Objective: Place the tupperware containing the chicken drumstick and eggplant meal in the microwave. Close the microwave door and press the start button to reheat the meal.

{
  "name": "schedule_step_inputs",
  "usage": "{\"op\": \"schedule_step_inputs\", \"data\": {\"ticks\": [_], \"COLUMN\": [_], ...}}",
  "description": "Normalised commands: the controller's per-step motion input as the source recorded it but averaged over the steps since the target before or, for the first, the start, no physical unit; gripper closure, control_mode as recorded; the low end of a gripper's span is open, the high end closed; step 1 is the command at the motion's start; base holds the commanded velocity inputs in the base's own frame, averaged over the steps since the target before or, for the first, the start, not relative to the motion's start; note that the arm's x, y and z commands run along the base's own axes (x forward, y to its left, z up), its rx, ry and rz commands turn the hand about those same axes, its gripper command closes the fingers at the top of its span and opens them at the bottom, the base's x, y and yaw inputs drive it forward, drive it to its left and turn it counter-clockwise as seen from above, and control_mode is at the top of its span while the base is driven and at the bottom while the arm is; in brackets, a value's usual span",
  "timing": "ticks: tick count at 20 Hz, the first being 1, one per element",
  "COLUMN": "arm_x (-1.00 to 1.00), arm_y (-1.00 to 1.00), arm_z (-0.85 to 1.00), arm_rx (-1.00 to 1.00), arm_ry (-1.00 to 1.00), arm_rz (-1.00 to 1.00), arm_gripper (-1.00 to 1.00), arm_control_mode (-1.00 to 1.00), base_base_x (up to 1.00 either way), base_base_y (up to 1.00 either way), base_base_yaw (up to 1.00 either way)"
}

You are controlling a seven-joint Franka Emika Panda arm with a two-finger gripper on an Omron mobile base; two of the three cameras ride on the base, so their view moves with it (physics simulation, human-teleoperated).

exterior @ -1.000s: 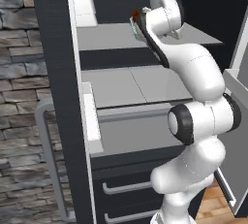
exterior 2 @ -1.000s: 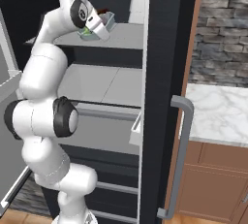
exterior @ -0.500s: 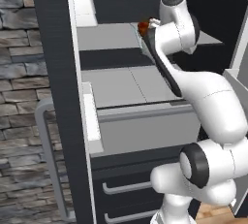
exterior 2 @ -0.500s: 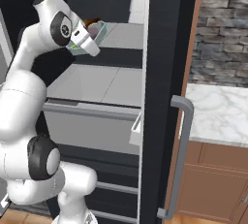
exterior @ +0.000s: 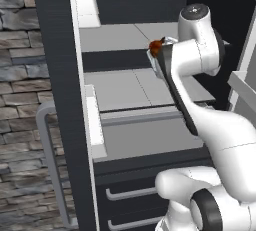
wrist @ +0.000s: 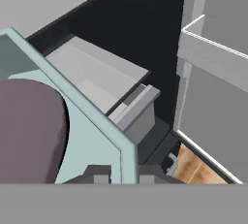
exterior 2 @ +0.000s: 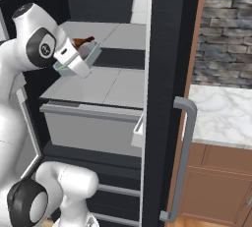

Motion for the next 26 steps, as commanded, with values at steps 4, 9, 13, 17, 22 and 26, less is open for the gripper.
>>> {"op": "schedule_step_inputs", "data": {"ticks": [4, 9, 13, 17, 22, 26], "arm_x": [-1.0, -0.72, -0.48, -0.33, -0.06, 0.0], "arm_y": [0.0, 0.0, 0.0, -0.09, -0.17, -0.01], "arm_z": [-0.4, -0.33, -0.37, -0.26, -0.04, 0.0], "arm_rx": [0.0, 0.0, 0.0, 0.01, 0.02, 0.0], "arm_ry": [0.11, 0.05, 0.02, 0.0, -0.03, 0.0], "arm_rz": [0.0, 0.0, 0.0, 0.01, 0.01, 0.0], "arm_gripper": [1.0, 1.0, 1.0, 1.0, 1.0, 1.0], "arm_control_mode": [-1.0, -1.0, -1.0, -1.0, -1.0, 1.0], "base_base_x": [0.0, 0.0, 0.0, 0.0, 0.0, 0.0], "base_base_y": [0.0, 0.0, 0.0, 0.0, 0.0, 0.0], "base_base_yaw": [0.0, 0.0, 0.0, 0.0, 0.0, 0.0]}}
